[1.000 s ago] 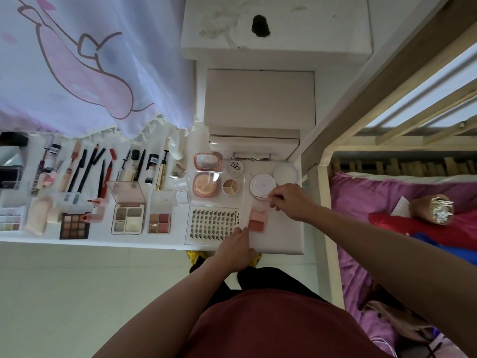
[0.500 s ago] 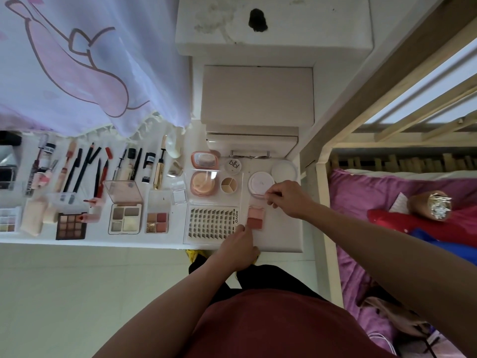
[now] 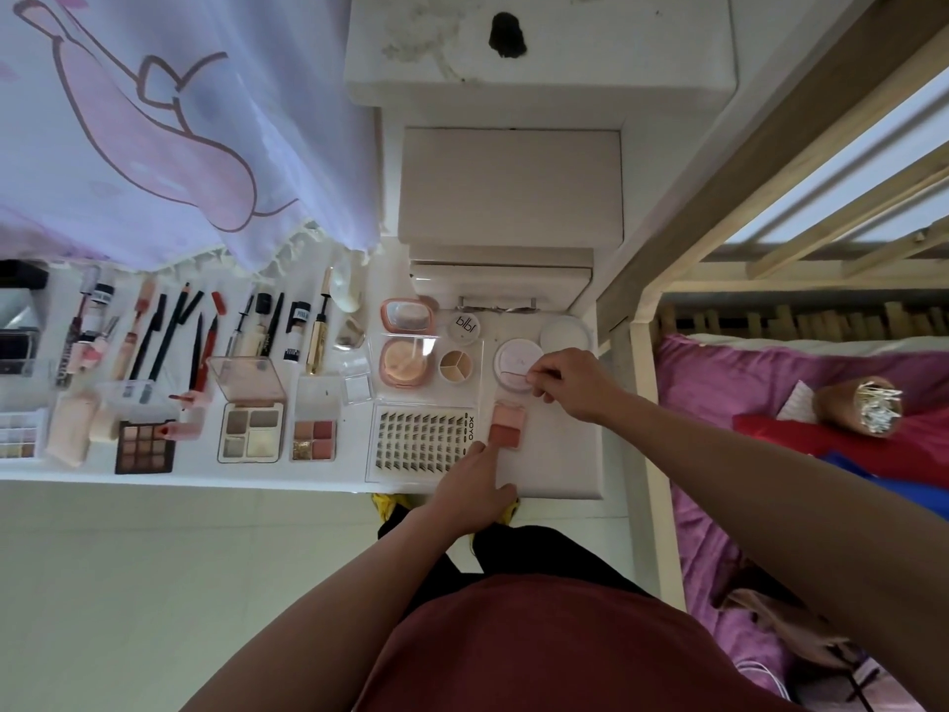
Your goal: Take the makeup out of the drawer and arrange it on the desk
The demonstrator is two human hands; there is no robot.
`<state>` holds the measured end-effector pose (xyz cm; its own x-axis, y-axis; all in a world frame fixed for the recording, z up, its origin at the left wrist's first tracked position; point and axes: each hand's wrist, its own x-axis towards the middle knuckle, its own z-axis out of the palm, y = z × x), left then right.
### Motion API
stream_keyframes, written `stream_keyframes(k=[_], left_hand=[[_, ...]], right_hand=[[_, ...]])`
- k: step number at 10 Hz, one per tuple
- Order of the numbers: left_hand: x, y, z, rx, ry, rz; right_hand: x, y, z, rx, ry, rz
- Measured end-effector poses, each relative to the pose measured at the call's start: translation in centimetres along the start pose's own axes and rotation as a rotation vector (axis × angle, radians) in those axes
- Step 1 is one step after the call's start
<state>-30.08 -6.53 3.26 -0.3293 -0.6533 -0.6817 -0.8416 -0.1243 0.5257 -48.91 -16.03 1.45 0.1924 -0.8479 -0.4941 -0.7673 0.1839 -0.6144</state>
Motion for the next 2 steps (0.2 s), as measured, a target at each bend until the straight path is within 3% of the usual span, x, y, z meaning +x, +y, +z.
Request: stream_keyframes(k=[2], left_hand=[[-0.28, -0.47, -0.99, 0.001, 0.083, 0.018]], right_hand=[[0.20, -0.27, -0.53, -0.036, 0.009, -0.013]])
